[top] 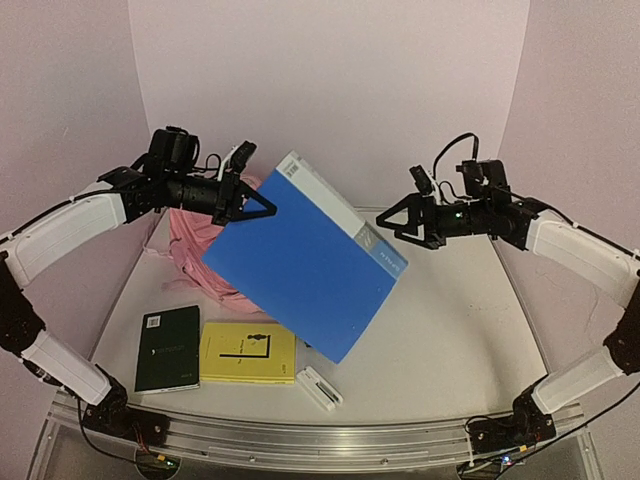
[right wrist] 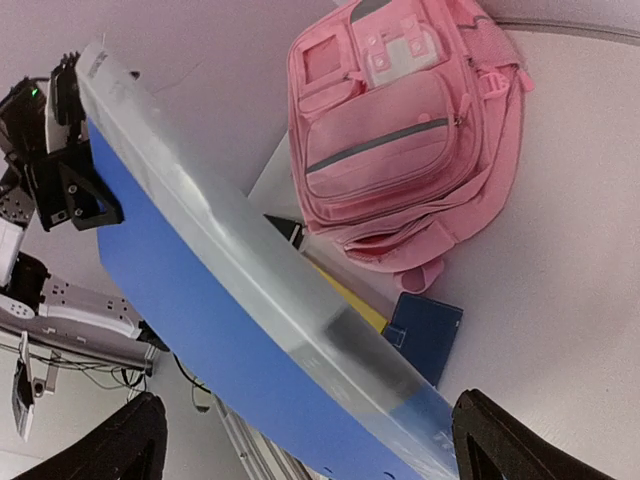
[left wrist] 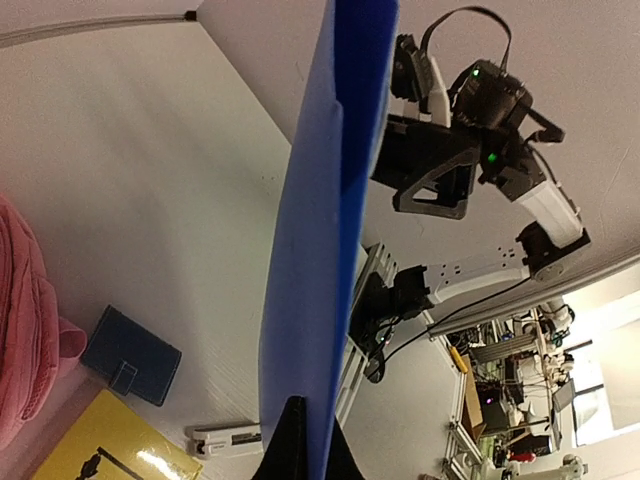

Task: Pack the student bag
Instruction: Pick up the files from the center of the board.

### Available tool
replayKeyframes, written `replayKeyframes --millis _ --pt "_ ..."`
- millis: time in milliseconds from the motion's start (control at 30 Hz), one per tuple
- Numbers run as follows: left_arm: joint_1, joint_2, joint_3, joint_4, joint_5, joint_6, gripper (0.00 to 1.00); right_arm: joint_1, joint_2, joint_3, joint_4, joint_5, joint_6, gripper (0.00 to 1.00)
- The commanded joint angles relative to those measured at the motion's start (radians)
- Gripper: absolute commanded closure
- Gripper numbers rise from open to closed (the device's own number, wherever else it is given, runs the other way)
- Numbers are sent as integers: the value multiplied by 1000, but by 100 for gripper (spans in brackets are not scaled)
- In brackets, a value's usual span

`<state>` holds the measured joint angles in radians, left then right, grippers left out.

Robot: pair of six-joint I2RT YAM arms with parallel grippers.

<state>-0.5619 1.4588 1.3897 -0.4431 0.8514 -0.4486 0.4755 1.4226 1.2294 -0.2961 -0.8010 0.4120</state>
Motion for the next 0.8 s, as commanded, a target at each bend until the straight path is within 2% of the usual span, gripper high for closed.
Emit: replayKeyframes --millis 0,200,400,533,633,733,767 --pt "40 -87 -7 340 -33 -262 100 -41 -109 -119 276 83 204 2" --pt "69 -90 -12 507 -34 -398 100 -42 -187 -250 448 118 332 2" --pt "70 -73 -29 675 46 -498 100 -21 -158 -298 559 -18 425 2" --pt "70 -68 -38 707 90 -520 100 28 -154 -275 610 -54 438 2" --pt "69 -74 -55 707 89 -524 100 39 -162 -276 708 -70 488 18" --pt "71 -77 -59 684 75 -514 100 39 -163 -298 849 -91 589 46" --pt "71 -78 -59 674 70 -510 100 39 -164 -311 903 -95 629 52"
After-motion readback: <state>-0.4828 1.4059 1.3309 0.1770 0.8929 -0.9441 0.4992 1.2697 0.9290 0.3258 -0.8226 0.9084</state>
